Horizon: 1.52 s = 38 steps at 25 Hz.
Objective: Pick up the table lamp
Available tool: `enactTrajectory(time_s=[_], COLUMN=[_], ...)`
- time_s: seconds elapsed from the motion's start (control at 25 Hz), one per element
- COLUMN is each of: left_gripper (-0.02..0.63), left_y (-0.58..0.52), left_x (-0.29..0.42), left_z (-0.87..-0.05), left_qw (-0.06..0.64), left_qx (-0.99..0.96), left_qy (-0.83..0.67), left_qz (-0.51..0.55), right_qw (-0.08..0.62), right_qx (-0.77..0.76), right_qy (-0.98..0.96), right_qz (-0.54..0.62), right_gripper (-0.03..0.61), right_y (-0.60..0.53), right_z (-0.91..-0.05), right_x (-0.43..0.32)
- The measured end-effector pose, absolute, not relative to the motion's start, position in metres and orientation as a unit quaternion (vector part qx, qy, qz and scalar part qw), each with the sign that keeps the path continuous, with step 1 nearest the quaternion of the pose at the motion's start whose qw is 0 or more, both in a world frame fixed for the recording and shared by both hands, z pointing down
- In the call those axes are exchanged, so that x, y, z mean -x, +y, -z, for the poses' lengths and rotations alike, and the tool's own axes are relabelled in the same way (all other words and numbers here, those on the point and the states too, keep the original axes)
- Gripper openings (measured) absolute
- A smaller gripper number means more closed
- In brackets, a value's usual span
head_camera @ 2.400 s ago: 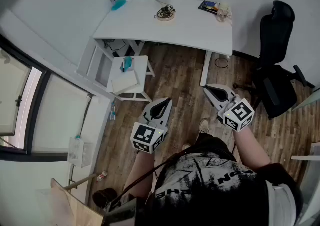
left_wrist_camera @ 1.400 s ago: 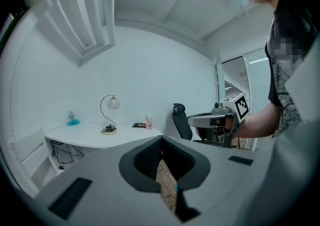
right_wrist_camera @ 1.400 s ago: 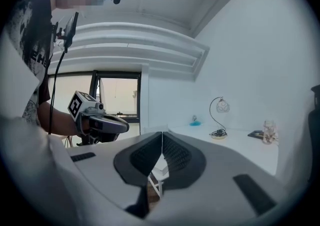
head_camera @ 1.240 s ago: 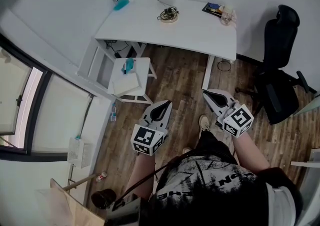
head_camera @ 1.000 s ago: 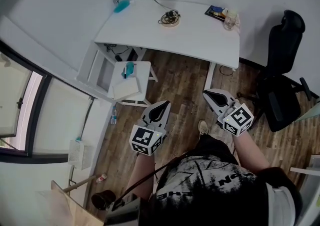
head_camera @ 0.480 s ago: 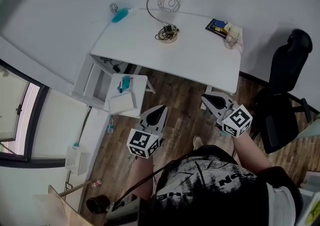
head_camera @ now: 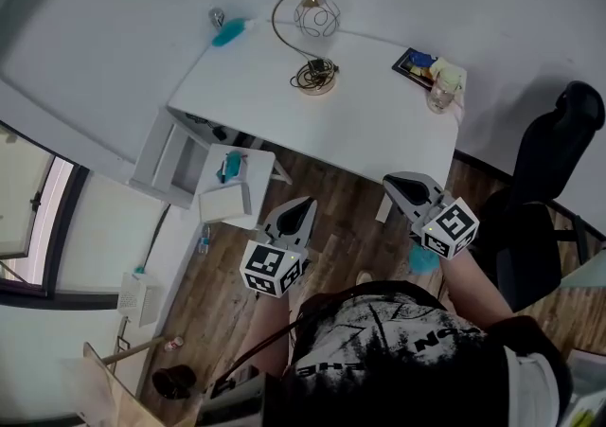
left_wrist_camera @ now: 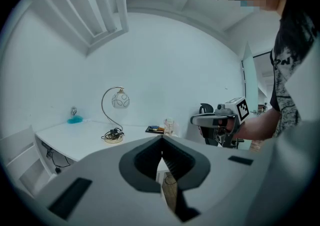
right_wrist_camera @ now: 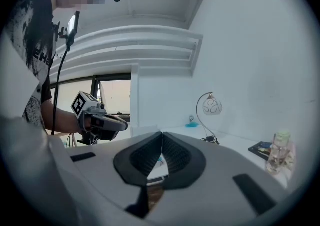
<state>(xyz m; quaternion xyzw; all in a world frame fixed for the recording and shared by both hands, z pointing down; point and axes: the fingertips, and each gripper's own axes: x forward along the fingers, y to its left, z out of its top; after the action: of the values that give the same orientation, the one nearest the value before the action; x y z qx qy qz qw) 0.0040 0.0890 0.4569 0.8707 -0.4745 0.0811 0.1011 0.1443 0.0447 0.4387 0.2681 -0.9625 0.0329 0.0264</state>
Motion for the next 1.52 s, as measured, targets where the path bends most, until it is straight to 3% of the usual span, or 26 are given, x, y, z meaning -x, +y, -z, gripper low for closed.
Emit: enactTrajectory(time_s=[0.64,1.52], left_gripper=[0.015,0.015], left_y=[0.048,-0.093], left_x=[-0.022,0.089], left_z=[-0.474,-0.462], left_qw=[0.118,0.086], left_qx=[-0.877,-0.917], left_qy=[-0.455,-0.372], left_qz=[-0.101,-0.117], right_qw=[0.04,0.035], right_qx=[-0.254,-0.336], right_qy=[-0.965,-0.94], right_qz=[-0.046,-0.04], right_gripper=[0.018,0.018], right_y=[0.001,-0.116], right_z=[-0.459,-0.458], right_x=[-0.138,-0.025])
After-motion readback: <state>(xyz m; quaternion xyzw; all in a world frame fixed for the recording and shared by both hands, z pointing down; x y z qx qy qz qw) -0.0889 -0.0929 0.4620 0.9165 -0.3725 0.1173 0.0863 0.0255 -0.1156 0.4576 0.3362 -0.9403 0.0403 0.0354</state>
